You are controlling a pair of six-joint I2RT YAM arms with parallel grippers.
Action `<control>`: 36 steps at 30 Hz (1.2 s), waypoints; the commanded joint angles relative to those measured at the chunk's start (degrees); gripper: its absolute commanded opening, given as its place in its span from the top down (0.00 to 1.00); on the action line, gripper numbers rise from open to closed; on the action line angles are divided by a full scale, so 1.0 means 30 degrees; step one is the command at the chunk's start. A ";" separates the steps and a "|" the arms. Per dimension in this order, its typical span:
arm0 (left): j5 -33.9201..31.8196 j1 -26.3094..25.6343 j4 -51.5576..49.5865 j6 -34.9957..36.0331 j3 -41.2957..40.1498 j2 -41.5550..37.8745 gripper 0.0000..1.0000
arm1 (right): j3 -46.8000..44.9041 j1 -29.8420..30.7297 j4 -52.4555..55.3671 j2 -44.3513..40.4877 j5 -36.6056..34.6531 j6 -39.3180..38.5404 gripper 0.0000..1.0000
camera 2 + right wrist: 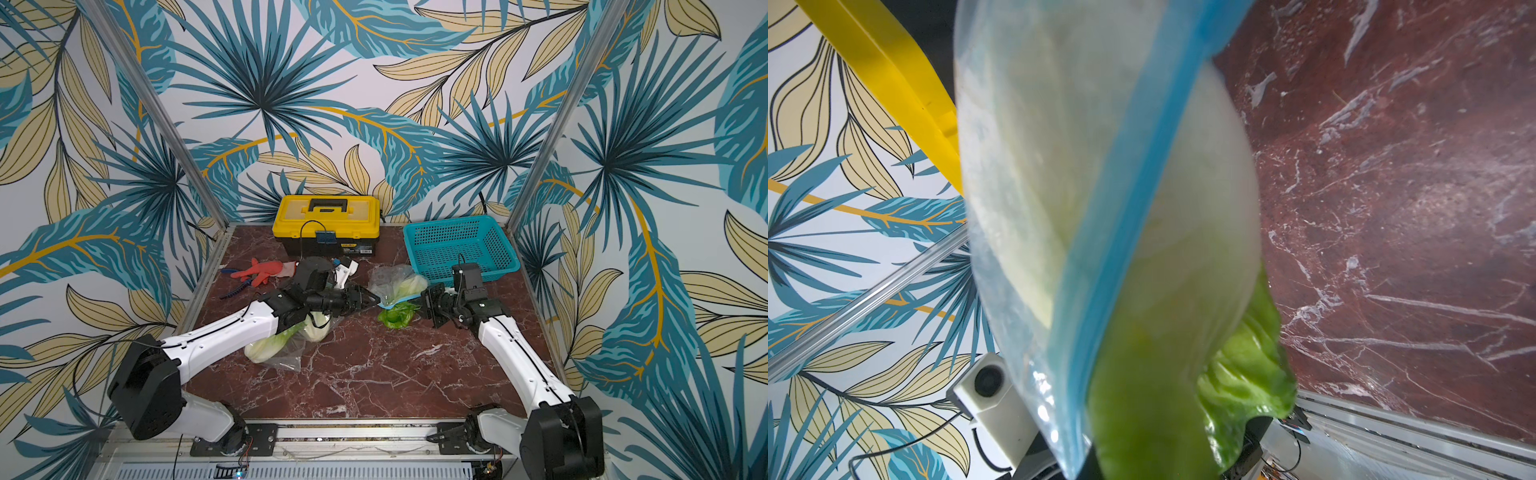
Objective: Put the chinese cabbages into a zipper bag and zip it
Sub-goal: Place the Chinese cabbage in the zipper food storage bag.
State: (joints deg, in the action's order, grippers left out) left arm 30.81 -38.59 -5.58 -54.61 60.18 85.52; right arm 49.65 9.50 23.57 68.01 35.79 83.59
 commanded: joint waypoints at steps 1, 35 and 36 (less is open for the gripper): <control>-0.0873 -0.0023 0.1445 -0.0906 -0.0268 0.0303 0.54 | -0.0574 -0.0082 -0.0878 -0.0196 -0.0241 0.0154 1.00; -0.3768 -0.1318 0.6507 -0.4886 -0.4960 -0.1612 1.00 | -0.4277 -0.0089 -1.0074 -0.1986 -0.2571 0.6057 1.00; -0.3740 -0.1317 0.6483 -0.4832 -0.4958 -0.1700 1.00 | -0.4332 -0.0060 -1.0690 -0.2011 -0.2949 0.6376 1.00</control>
State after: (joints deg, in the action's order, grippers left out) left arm 18.81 -42.04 13.72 -68.53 46.44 82.85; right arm 37.85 10.07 3.70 62.94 34.87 96.53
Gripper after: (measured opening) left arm 0.046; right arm 0.145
